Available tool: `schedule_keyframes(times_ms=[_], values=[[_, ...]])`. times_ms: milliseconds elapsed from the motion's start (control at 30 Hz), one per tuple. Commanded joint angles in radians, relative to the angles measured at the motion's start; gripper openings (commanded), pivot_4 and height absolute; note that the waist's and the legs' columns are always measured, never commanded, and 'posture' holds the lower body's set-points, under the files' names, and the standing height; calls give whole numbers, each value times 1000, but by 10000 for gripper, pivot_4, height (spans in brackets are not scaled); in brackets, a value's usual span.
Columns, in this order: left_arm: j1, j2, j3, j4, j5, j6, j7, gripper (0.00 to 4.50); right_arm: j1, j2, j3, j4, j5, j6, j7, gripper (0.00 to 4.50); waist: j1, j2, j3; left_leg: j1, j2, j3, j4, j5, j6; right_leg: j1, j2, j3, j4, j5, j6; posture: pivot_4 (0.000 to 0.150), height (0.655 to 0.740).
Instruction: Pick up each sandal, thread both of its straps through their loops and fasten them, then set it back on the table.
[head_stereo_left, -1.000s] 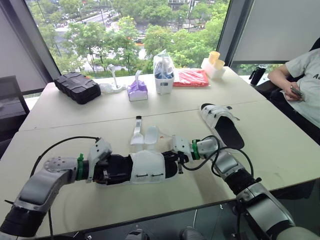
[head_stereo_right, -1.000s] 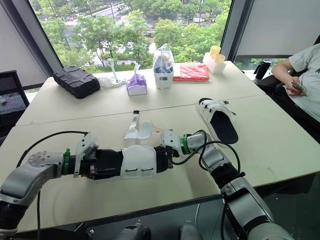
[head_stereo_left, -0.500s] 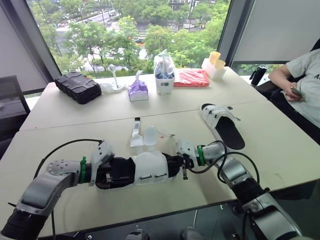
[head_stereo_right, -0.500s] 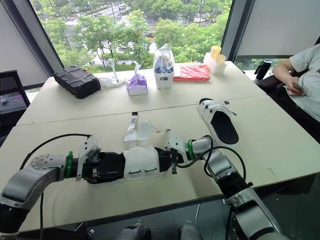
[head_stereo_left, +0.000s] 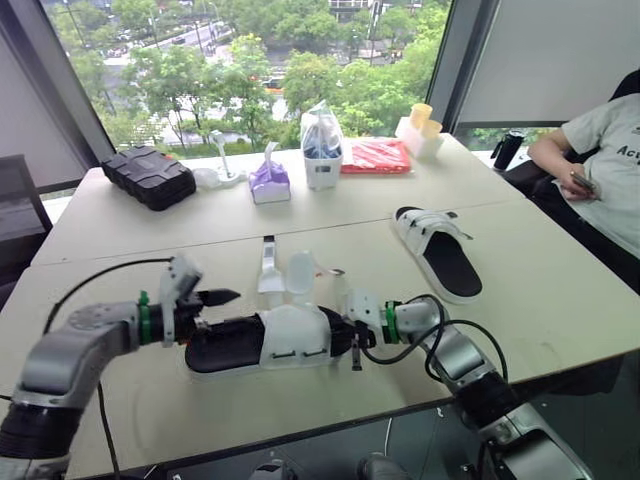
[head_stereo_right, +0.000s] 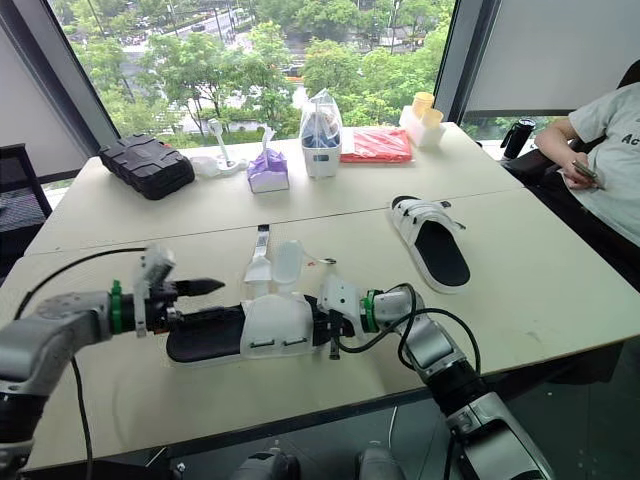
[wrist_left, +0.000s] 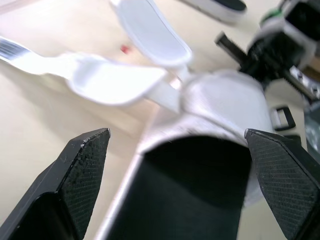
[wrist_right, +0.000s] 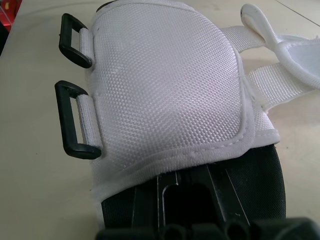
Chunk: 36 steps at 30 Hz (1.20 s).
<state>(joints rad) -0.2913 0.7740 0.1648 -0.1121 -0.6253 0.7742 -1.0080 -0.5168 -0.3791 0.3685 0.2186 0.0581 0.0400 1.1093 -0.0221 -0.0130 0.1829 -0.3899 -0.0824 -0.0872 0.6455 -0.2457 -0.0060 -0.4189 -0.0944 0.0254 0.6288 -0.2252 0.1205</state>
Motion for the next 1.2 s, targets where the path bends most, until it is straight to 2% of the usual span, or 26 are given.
schedule_keyframes(times_ms=[33,267,533,900,1133,1200], values=[[-68,-38,55,97,-46,86,80,45000,8,-2,38,44,-42,11,1,509,2,0,0,0,0,0,0,0,0,0,0,0,0,0,0,1500,7400],[-195,-168,0,259,-55,230,156,45000,-8,0,47,62,-52,7,1,509,0,-2,-1,1,0,0,0,1,-1,1,1,0,0,1,-1,1500,7400],[-313,-259,40,459,-78,380,225,45000,-17,0,49,69,-55,4,-6,509,1,-2,-1,1,2,0,0,1,-2,0,2,0,0,2,-2,1500,7400],[-472,-449,311,761,-154,431,457,45000,-28,0,46,75,-64,1,-13,509,3,-4,-2,1,2,0,0,2,-4,1,3,-1,0,2,-2,1500,7400],[-523,-498,419,894,-165,331,555,45000,-32,-5,45,77,-66,2,-12,509,5,-5,-3,1,2,-1,0,2,-5,1,3,-1,0,2,-3,1500,7400],[-534,-501,421,926,-161,304,545,45000,-34,-7,44,78,-69,3,-12,509,5,-6,-4,1,2,0,0,3,-5,2,2,-1,0,3,-3,1500,7400]])
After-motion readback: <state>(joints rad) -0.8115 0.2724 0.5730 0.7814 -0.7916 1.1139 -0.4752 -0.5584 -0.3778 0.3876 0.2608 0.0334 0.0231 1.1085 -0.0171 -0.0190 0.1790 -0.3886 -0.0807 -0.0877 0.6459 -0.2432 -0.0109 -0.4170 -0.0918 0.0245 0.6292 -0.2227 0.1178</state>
